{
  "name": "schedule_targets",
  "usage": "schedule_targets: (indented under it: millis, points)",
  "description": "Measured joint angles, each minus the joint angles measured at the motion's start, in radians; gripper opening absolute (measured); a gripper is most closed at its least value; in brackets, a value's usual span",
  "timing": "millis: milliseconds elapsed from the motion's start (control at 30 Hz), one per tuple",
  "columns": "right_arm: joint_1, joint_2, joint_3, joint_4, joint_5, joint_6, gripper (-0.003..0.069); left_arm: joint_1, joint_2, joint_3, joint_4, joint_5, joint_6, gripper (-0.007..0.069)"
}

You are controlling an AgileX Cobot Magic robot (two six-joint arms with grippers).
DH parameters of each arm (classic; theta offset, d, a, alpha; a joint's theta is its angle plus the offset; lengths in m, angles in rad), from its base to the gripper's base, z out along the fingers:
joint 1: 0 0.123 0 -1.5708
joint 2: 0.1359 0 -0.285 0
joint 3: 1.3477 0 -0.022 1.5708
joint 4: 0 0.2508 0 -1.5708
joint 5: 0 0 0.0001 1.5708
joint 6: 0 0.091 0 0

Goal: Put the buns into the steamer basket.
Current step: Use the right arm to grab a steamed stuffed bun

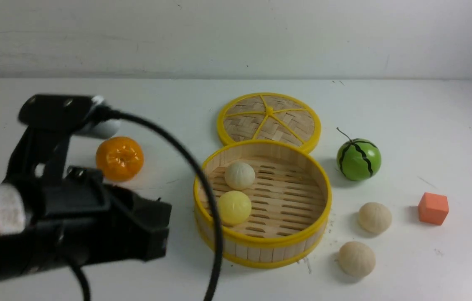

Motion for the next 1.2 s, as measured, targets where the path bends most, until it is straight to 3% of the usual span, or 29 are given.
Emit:
schedule_targets:
  millis: [200, 433, 533, 600, 700, 900, 1100, 1200]
  points:
    - [0.0, 0.0, 0.002, 0.04, -0.029, 0.0, 0.0241, 0.0, -0.352, 0.325, -0.023, -0.2, 0.014, -0.0014]
    - [0.0, 0.0, 0.009, 0.42, -0.248, 0.038, 0.0241, 0.0, -0.814, 0.554, -0.026, -0.285, 0.016, -0.0014]
    - [0.002, 0.0, -0.012, 0.49, -0.248, 0.042, 0.0241, 0.0, -0.895, 0.575, -0.024, -0.297, 0.016, -0.0014]
    - [0.014, 0.043, -0.094, 0.512, -0.154, 0.044, 0.0241, 0.0, -0.915, 0.581, -0.024, -0.267, 0.016, -0.0014]
    - [0.021, 0.227, -0.285, 0.48, 0.065, 0.01, 0.0241, 0.0, -0.916, 0.585, -0.024, -0.185, 0.016, -0.0014]
    - [0.021, 0.72, -0.67, 0.292, 0.504, -0.095, 0.0241, 0.0, -0.916, 0.588, -0.023, -0.091, 0.016, -0.0014]
    - [0.09, 1.097, -0.833, 0.209, 0.592, -0.098, 0.0241, 0.0, -0.916, 0.588, -0.023, -0.083, 0.016, -0.0014]
    - [0.207, 1.278, -0.905, 0.185, 0.547, -0.086, 0.0241, 0.0, -0.916, 0.588, -0.023, -0.081, 0.015, -0.0014]
